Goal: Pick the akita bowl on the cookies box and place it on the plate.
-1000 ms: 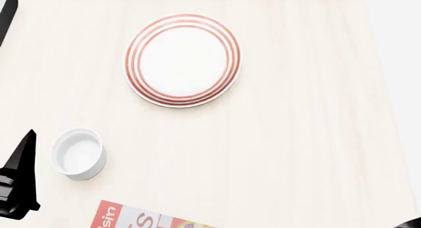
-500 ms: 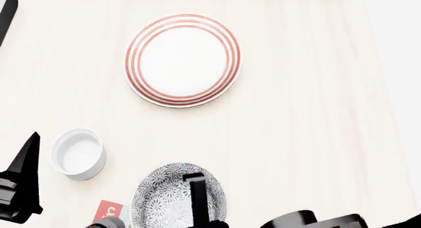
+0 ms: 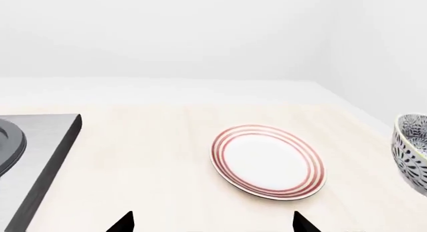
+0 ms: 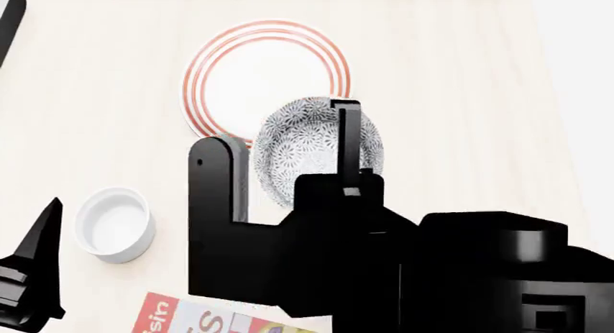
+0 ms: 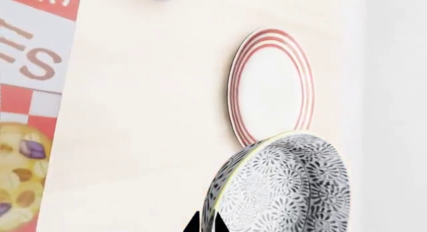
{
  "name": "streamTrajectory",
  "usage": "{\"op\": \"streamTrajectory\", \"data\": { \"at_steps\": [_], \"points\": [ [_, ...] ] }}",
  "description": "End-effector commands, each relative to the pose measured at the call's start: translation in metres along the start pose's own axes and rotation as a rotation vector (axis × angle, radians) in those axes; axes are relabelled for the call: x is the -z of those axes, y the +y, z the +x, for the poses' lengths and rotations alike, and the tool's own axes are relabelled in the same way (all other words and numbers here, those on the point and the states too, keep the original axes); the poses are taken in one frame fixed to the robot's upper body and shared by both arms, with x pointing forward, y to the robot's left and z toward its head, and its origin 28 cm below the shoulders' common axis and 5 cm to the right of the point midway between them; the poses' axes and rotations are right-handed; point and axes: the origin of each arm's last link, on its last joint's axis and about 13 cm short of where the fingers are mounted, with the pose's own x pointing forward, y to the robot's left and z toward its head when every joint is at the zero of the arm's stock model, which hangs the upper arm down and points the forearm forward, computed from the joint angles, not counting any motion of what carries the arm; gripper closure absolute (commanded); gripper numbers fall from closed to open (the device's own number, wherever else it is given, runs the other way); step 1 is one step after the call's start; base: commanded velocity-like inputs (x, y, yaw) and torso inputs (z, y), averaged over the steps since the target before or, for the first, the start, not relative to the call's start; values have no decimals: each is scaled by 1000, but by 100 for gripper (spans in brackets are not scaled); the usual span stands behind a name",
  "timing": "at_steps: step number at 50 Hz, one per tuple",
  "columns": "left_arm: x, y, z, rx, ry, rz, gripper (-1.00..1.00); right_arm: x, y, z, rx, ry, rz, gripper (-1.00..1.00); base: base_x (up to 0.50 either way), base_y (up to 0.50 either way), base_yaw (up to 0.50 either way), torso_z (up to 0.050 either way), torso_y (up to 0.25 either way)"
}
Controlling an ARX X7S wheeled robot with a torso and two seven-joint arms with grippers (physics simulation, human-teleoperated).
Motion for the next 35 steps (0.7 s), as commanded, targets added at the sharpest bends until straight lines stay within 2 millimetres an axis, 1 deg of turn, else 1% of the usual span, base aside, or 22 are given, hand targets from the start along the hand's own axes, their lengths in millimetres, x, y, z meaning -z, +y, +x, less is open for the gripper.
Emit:
{"op": "streamTrajectory", "data": {
  "at_steps": [1,3,4,7,8,12,13,15,16,19,29,35],
  "points": [
    [2,-1,-2,22,4,8,-100,10,-31,18,120,15,9,100,0,0,0,0,0],
    [2,-1,-2,22,4,8,-100,10,-31,18,120,15,9,100,0,0,0,0,0],
    [3,-2,-2,30,4,11,-100,12,-37,26,134,14,22,100,0,0,0,0,0],
    [3,-2,-2,32,4,12,-100,15,-40,35,143,20,26,100,0,0,0,0,0],
    [3,-2,-1,33,3,12,-100,16,-42,41,152,20,32,100,0,0,0,0,0],
    [3,-2,-2,37,5,14,-100,18,-47,52,164,13,44,100,0,0,0,0,0],
    [4,-2,-2,38,6,14,-100,19,-51,56,183,8,46,100,0,0,0,0,0],
    [4,-2,-2,39,7,13,-100,19,-53,58,189,-1,42,100,0,0,0,0,0],
    [5,-2,-2,39,8,13,-100,19,-58,63,207,-4,60,100,0,0,0,0,0],
    [5,-2,-2,42,10,14,-100,21,-65,71,230,-3,84,100,0,0,0,0,0],
    [6,-3,-3,61,1,19,-100,20,-73,93,258,0,111,100,0,0,0,0,0],
    [5,-5,-3,76,0,22,-100,21,-73,108,253,23,104,100,0,0,0,0,0]
  ]
}}
